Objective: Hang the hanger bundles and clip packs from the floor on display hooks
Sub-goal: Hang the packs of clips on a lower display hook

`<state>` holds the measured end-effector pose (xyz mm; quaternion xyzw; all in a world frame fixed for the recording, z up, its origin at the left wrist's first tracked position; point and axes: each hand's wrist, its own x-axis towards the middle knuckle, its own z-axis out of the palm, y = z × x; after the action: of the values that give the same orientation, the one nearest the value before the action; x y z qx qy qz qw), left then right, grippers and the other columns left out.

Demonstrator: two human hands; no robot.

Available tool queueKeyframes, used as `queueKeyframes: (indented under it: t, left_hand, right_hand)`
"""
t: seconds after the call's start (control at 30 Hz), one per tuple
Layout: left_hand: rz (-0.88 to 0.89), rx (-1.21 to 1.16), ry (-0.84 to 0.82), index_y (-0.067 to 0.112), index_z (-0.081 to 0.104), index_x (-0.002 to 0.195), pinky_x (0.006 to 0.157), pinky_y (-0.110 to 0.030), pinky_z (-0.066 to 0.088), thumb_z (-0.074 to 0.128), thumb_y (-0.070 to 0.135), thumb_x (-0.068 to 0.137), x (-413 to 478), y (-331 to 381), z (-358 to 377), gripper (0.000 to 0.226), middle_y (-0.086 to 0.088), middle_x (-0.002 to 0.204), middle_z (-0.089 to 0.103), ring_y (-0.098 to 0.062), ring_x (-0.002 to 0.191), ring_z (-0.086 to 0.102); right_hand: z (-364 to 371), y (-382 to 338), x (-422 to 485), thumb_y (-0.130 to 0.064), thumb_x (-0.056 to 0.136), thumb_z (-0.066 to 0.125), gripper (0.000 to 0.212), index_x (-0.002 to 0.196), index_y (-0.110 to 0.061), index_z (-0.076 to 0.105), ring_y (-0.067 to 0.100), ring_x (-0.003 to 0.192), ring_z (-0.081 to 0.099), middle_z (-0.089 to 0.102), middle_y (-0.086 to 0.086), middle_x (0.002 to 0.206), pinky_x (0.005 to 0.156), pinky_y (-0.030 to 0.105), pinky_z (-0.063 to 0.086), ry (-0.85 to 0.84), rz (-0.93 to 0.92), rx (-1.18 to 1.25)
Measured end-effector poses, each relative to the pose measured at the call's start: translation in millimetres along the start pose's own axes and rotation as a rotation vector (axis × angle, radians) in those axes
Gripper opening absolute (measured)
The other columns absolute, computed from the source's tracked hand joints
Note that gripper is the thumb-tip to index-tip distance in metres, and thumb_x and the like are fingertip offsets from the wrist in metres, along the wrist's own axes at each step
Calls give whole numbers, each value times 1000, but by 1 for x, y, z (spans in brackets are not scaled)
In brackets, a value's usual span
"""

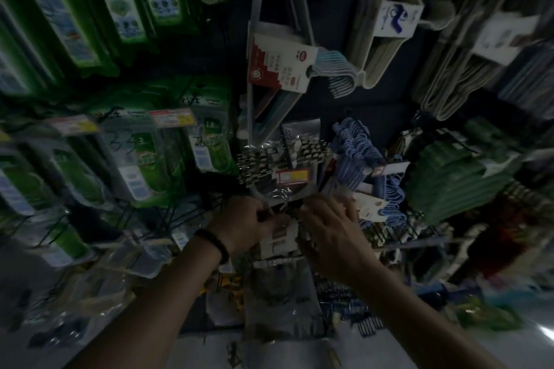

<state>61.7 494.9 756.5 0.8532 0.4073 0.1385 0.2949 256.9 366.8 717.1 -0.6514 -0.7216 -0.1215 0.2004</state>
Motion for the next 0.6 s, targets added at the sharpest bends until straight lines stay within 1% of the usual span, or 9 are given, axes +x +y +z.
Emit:
queueKeyframes:
  t: [0.1,0.27,0.3,0.37,0.4,0.47,0.5,0.53,0.6]
  left_hand:
    - [55,118,-1,26,75,78,65,-38,62,73,64,86,5,11,7,40,7,72,73,-5,66,69]
    - [60,102,-9,22,75,77,56,-31,55,76,62,85,8,20,12,41,7,70,70,-2,61,65]
    - [61,74,-45,25,76,81,58,-28,53,76,61,86,8,19,9,36,9,72,71,0,64,64]
    - [23,-54,-82,30,78,95,73,-31,56,70,62,89,10,16,1,33,14,84,73,3,76,66]
    - [-29,-145,-30,32,78,101,82,-36,57,62,66,91,13,13,-3,39,15,92,74,0,85,68]
    - [-191,-325,198,28,78,111,95,-39,52,47,67,100,25,11,-9,51,10,104,73,-13,99,66]
    - [-258,-389,284,26,78,109,96,-39,51,45,62,104,34,12,-9,49,6,107,72,-18,102,65]
    - [-282,-416,305,23,78,103,95,-38,50,50,54,105,44,14,-8,41,3,106,73,-22,102,66]
    - [-255,-387,236,21,78,97,91,-37,51,63,33,102,62,15,1,20,0,104,75,-23,103,68]
  right_hand:
    - [2,7,-1,-53,89,64,48,130,-28,64,24,116,60,69,-4,125,98,44,52,-107,-17,-11]
    - [0,28,4,-50,91,70,34,122,-36,62,19,94,64,74,-7,103,74,38,58,-149,-84,84]
    - [0,32,6,-50,91,70,35,124,-37,63,18,93,63,74,-8,102,72,36,58,-154,-91,87]
    - [4,43,7,-50,92,70,37,128,-39,66,18,94,63,75,-8,104,70,32,54,-165,-94,62]
    - [5,49,8,-51,93,69,38,129,-39,67,19,95,64,74,-6,106,70,32,52,-174,-82,51]
    - [5,58,8,-50,92,71,39,129,-37,69,23,94,66,72,-2,106,71,29,46,-179,-31,29]
    - [6,62,8,-48,89,77,39,125,-36,71,22,90,68,71,-1,102,69,27,41,-182,-15,5]
    - [7,65,7,-47,84,82,38,120,-36,74,21,84,69,71,-2,96,67,25,38,-182,-10,-19]
    - [9,70,8,-45,82,85,37,116,-35,76,21,81,69,71,-2,92,66,25,35,-216,2,-17]
